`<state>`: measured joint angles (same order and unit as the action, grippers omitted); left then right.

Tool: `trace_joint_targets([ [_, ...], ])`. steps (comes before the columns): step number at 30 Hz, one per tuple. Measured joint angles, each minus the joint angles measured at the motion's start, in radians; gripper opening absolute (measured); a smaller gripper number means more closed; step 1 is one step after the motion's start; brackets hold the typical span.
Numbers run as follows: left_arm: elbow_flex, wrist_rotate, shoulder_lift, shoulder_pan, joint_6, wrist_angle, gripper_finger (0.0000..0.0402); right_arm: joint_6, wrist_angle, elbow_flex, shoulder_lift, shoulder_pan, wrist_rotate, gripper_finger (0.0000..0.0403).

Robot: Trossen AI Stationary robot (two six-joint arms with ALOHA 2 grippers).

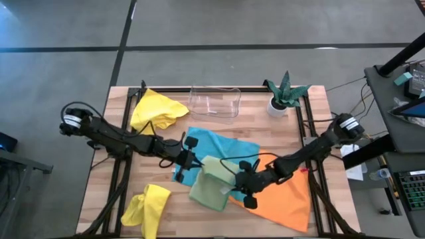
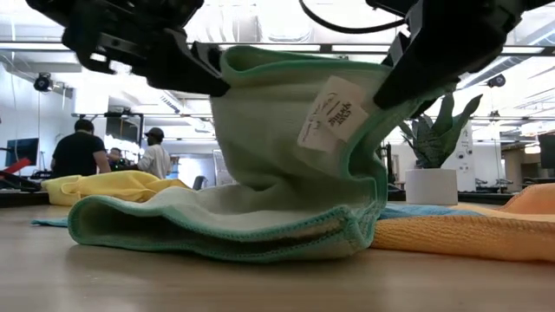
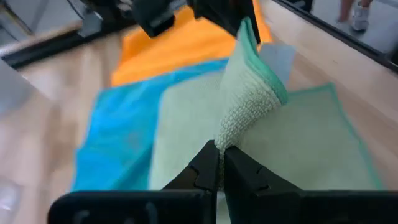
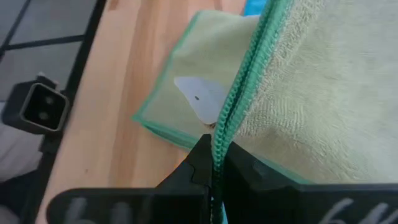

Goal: Fold microfiber towels
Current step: Fold the green towel

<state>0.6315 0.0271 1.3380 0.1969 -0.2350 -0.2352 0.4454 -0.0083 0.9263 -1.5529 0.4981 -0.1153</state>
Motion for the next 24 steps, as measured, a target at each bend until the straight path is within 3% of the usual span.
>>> trace_joint_targets([
  [12, -0.001, 0.012, 0.017, 0.139, 0.068, 0.037, 0.0, 0.0, -0.007, 0.121, -0.114, 0.028, 0.095, 0.0009],
  [24, 0.002, 0.047, 0.182, 0.152, 0.103, -0.02, 0.0, 0.028, -0.025, 0.113, -0.135, 0.028, 0.117, 0.0009],
])
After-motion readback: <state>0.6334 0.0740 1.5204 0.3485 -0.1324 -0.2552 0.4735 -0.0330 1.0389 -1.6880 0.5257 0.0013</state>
